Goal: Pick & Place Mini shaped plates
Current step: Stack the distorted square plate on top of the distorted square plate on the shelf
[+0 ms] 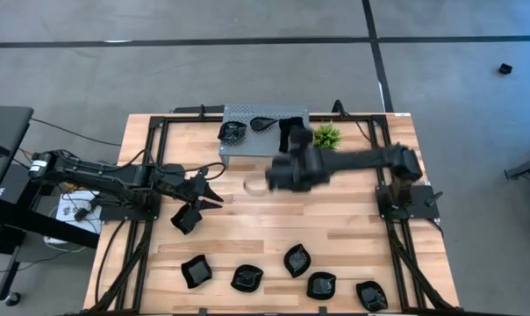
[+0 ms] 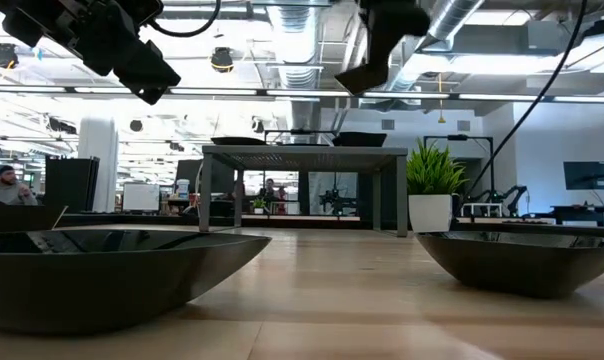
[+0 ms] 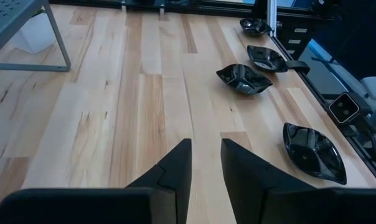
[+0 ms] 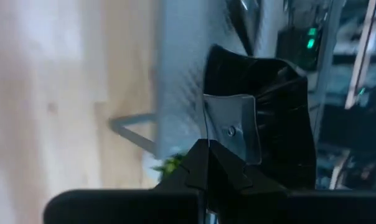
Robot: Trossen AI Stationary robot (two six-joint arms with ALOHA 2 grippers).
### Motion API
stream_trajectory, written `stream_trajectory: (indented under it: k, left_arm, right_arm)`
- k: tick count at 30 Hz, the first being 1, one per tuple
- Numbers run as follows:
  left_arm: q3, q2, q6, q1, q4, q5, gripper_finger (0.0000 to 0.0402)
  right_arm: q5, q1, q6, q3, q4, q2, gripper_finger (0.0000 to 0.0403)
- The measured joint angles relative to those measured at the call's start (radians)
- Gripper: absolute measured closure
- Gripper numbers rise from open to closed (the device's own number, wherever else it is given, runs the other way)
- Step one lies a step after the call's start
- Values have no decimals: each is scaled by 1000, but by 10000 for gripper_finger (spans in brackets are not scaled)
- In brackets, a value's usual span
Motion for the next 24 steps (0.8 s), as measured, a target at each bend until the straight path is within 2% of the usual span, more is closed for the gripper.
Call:
stream_trajectory:
  k: [4, 9, 15, 24]
  left_arm:
    - [0, 0, 0, 0, 0, 0, 314]
    - [0, 0, 0, 0, 0, 0, 314]
    - [0, 0, 0, 0, 2, 0, 314]
    - [0, 0, 0, 0, 4, 0, 314]
  right_arm:
    - [-28, -144, -11, 0, 32, -31, 402]
    - [-195, -267, -49, 0, 46, -13, 402]
    - [-235, -300, -212, -2, 158, 6, 402]
    - [-294, -335, -236, 0, 188, 5, 395]
